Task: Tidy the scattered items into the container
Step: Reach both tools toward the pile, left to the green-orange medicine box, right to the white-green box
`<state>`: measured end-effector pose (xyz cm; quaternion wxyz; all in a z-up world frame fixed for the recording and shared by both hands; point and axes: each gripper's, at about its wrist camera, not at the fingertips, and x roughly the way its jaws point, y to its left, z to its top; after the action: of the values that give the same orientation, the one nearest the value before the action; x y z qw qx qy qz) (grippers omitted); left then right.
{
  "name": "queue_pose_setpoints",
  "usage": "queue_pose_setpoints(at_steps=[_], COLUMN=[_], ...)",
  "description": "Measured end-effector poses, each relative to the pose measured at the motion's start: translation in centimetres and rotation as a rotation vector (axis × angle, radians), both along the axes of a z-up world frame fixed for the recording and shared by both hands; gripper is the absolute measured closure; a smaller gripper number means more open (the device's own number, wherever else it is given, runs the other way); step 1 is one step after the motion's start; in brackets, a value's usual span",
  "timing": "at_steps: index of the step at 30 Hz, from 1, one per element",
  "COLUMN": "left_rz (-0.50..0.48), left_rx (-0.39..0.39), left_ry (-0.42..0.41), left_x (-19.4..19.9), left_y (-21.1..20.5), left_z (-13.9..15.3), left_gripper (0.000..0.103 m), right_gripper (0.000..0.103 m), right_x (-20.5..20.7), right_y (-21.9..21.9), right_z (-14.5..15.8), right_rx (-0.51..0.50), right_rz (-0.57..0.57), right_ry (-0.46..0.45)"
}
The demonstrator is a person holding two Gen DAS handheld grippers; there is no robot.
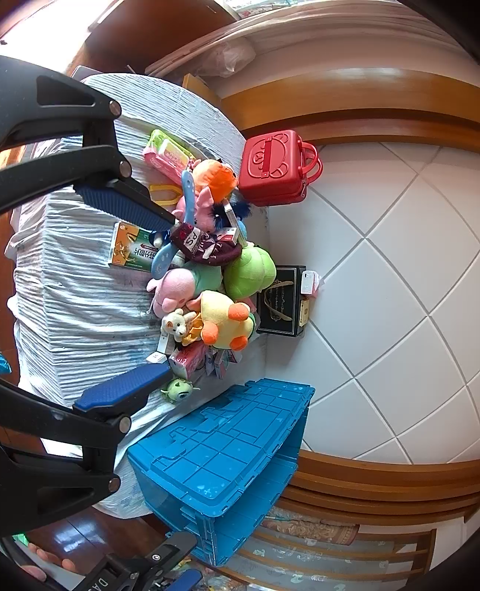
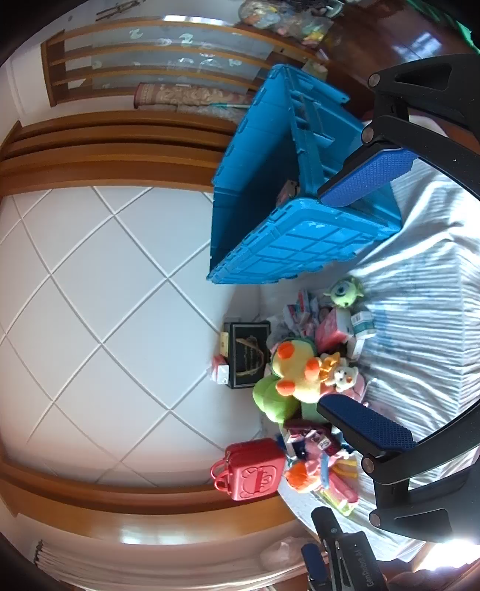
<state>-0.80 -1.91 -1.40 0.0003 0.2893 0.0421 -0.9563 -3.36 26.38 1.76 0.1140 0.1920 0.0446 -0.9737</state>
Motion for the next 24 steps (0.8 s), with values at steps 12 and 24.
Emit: queue_pose_setpoints(at_steps=[12, 24], left_rz=[0.059, 0.245], left_rx=[0.025, 0.010], left_ry=[-0.102, -0.490], left_x=[-5.2, -17.7], left_y=[-1.9, -7.2], left_z=[-3.8, -18.0], left_gripper=[0.029, 0.029], right_gripper=[0.000, 0.000], right_x=[-5.0, -19.7], right_y=[-2.0, -9.1], right_z=[-2.8, -15.9], right_rx=[0.017, 0.086], right_rz=[0.031, 0.241], right_ry=[-0.081, -0.430])
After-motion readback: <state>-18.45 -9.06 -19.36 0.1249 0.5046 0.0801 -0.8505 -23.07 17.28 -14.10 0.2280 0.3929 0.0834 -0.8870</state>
